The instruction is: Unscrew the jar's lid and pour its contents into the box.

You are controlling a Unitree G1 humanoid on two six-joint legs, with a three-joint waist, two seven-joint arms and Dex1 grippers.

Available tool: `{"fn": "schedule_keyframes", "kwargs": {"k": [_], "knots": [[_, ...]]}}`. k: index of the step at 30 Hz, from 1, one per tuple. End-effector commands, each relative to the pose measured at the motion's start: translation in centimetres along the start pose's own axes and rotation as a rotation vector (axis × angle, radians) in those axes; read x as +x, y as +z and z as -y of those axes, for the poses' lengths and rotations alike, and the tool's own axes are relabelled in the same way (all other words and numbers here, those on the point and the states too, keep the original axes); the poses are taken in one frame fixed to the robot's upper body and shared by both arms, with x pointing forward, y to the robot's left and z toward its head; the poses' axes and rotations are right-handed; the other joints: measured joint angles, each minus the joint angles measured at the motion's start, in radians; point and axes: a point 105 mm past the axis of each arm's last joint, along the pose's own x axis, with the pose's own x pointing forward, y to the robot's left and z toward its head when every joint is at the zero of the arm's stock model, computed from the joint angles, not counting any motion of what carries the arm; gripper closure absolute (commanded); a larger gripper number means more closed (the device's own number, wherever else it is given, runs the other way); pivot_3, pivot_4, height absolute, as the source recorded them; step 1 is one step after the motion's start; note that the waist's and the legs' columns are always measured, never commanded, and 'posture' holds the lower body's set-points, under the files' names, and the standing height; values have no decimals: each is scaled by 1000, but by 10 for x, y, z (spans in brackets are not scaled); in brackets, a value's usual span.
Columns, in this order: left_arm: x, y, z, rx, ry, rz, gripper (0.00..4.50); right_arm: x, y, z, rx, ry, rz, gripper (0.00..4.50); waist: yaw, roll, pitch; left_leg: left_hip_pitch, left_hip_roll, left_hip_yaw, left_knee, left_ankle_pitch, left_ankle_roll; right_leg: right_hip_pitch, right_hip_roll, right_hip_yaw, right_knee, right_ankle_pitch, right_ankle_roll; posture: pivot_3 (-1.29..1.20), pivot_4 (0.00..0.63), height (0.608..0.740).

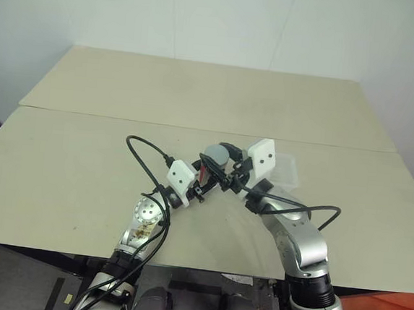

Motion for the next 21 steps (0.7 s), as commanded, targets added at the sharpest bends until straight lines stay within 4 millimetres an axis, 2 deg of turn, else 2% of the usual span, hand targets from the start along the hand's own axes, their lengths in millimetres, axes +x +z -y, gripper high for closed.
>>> {"fn": "schedule_keyframes", "kwargs": {"k": [1, 5, 8, 21], "knots": [[3, 12, 5, 9, -32, 43, 2521, 0, 13, -2, -26, 24, 60, 1684, 0, 0, 0, 0, 0, 0, 0, 0, 0, 0, 0, 0, 0, 0, 0, 0, 150, 740], [0, 12, 6, 1, -42, 43, 2521, -1, 15, -3, -12, 67, 71, 1684, 0, 0, 0, 0, 0, 0, 0, 0, 0, 0, 0, 0, 0, 0, 0, 0, 150, 740], [-4, 15, 13, -16, -93, 56, 2521, -6, 16, -4, 0, 171, 58, 1684, -1, 0, 0, 0, 0, 0, 0, 0, 0, 0, 0, 0, 0, 0, 0, 0, 150, 740], [-13, 27, 36, -71, -287, 86, 2521, -27, 21, -15, 37, 726, -18, 1684, -1, 0, 0, 1, 0, -1, 0, -1, 2, 0, 0, 1, 0, 0, 0, 0, 150, 740]]}}
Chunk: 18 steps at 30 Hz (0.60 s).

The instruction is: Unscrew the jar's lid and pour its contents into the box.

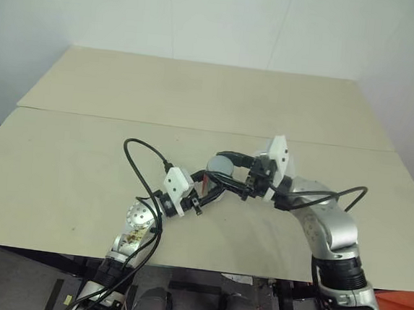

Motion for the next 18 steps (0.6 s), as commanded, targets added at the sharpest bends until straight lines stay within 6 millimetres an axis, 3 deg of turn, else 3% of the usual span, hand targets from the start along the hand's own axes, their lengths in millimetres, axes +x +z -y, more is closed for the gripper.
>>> {"fn": "schedule_keyframes", "kwargs": {"k": [1, 9, 18], "knots": [[8, 15, 9, 17, -67, 51, 2521, 6, 13, -17, -1, 229, 40, 1684, 0, 0, 0, 0, 0, 0, 0, 0, 0, 0, 0, 0, 0, 0, 0, 0, 150, 740], [10, 16, 12, 19, -95, 53, 2521, -4, 8, -17, -58, 561, -30, 1684, 3, 0, 0, 0, 0, 1, 1, 0, 0, 0, 0, 0, 0, 0, 0, 0, 150, 740], [8, 16, 12, 26, -97, 44, 2521, -3, 5, -2, -130, 572, -41, 1684, 3, 0, 0, 0, 0, 1, 1, 1, -2, 0, 0, 0, 6, 0, 0, 0, 150, 740]]}}
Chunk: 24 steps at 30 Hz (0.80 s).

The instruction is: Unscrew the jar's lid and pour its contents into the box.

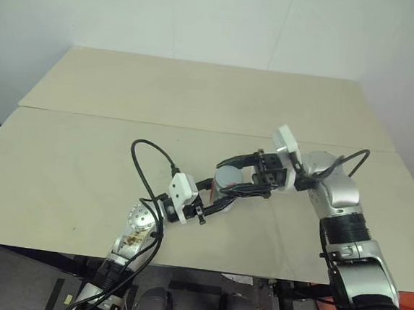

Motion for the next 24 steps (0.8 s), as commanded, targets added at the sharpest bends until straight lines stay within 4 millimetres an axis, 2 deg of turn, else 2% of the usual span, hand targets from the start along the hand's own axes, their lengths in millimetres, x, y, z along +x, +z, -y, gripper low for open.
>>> {"fn": "schedule_keyframes", "kwargs": {"k": [1, 3, 5, 9, 15, 19, 24], "knots": [[7, 12, 0, 43, -2, 32, 2521, 9, 2, -7, -89, 96, -17, 1684, 0, 0, 0, 0, 0, 0, 0, 0, 0, 0, 0, 0, 0, 0, 0, 0, 150, 740], [7, 12, 0, 46, 1, 32, 2521, 8, 0, -5, -92, 84, -22, 1684, 1, 0, 0, 0, 0, 0, 0, 1, -2, 0, 0, 0, 0, 0, 0, 0, 150, 740], [8, 11, 0, 46, 1, 31, 2521, 7, 1, -4, -82, 83, -13, 1010, 2, 0, 0, -1, 0, 1, 0, 2, -4, 0, 0, 0, 0, 0, 0, 0, 150, 740], [9, 10, 1, 42, -1, 31, 2521, 4, 5, -4, -115, 65, 12, 27, 2, 0, 0, 0, 0, 0, 0, 2, -4, 0, 0, 0, 0, 0, 0, 0, 150, 740], [10, 7, -1, 36, 10, 29, 2521, -11, 15, -10, -132, 23, 34, 27, 2, 0, 0, 0, 0, 0, 0, 2, -4, 0, 0, 0, 0, 0, 0, 0, 150, 740], [10, 6, -1, 39, 8, 29, 2521, -26, 19, -6, -163, -127, 37, 27, 4, 0, 0, 0, 0, -1, 0, 2, -3, 0, 0, 0, 0, 0, 0, 0, 150, 740], [8, 3, -5, 49, 19, 18, 2521, -48, 23, -21, -201, -275, 39, 27, 6, 0, 0, -1, 0, -1, 0, 2, -3, 0, -1, 0, 0, 0, 0, 0, 150, 740]]}}
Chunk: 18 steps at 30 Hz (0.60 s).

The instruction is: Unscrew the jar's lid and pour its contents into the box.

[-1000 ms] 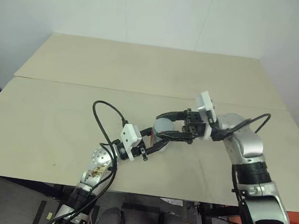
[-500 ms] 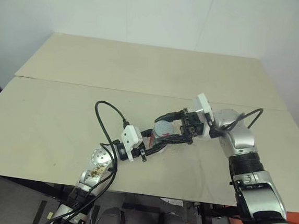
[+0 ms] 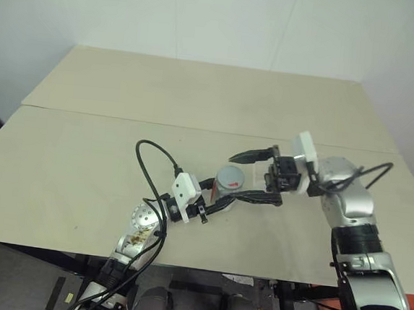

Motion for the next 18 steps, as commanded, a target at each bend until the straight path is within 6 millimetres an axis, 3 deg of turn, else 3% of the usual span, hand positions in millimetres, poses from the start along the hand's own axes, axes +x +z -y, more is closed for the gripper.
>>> {"fn": "schedule_keyframes", "kwargs": {"k": [1, 4, 8, 18], "knots": [[2, 8, -4, 56, 8, 29, 2521, -12, 20, 1, -94, -129, 14, 27, -2, 0, 0, 0, 0, 0, 0, 0, 0, 0, 0, 0, 0, 0, 0, 0, 150, 740], [2, 6, -10, 78, 49, 18, 2521, -10, 30, 4, -130, -318, 39, 27, -6, 0, 0, 1, 0, 0, 0, 0, 1, 0, 0, 1, -1, 0, 0, 0, 150, 740], [4, 3, -20, 102, 114, 11, 2521, 9, 33, 1, -124, -592, 86, 27, -5, 1, 0, 1, 1, -1, -1, -2, 4, -1, 0, 1, 0, 0, 0, 0, 150, 740], [7, 4, -29, 124, 173, 29, 2521, 34, 15, -17, 14, -864, 55, 27, -4, 1, -1, 0, 0, -1, 1, -3, 5, -1, 0, 1, -1, 0, 0, 0, 150, 740]]}}
